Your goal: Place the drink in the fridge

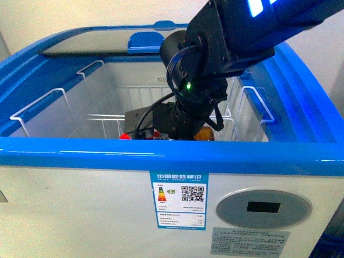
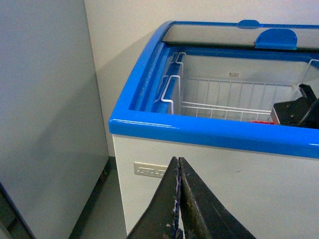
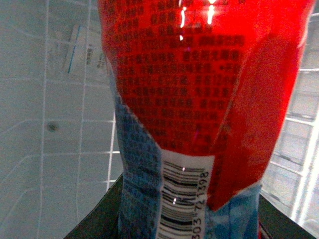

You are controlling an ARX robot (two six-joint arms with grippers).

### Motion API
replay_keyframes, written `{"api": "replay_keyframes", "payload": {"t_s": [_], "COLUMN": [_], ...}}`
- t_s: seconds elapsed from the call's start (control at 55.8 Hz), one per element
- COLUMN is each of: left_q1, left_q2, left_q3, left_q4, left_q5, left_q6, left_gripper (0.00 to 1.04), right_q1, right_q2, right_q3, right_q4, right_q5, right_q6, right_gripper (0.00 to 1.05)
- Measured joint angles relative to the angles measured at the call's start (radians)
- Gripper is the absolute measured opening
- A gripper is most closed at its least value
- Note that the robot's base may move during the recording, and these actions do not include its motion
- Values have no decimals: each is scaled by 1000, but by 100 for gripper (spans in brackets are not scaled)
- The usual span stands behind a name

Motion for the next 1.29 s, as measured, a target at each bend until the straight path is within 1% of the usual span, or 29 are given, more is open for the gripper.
{"api": "replay_keyframes", "payload": {"t_s": [0.502, 0.771, 0.789, 0.843, 0.986, 1.022, 1.112, 1.148, 1.291], "left_q1": [0, 0, 0, 0, 0, 0, 0, 0, 0], "left_q2": [0, 0, 0, 0, 0, 0, 0, 0, 0], "left_q3": [0, 0, 0, 0, 0, 0, 0, 0, 0], "left_q4": [0, 0, 0, 0, 0, 0, 0, 0, 0], "left_q5": [0, 0, 0, 0, 0, 0, 0, 0, 0], "left_q6": [0, 0, 0, 0, 0, 0, 0, 0, 0], "left_gripper": [3, 3, 3, 3, 3, 3, 3, 3, 3], "right_q1": [28, 35, 37, 37, 37, 39, 40, 40, 40], "right_q2": [68, 91, 93, 95, 94, 94, 94, 94, 90], "right_q3": [-29, -46, -46, -47, -47, -47, -48, -48, -48], "right_q4": [138, 162, 161, 159, 167, 170, 175, 175, 177], "right_q5": [24, 44, 49, 52, 42, 40, 40, 37, 32], "right_q6": [21, 29, 30, 30, 34, 36, 35, 40, 45], "right_gripper": [39, 39, 41, 53, 81, 84, 97, 98, 97]}}
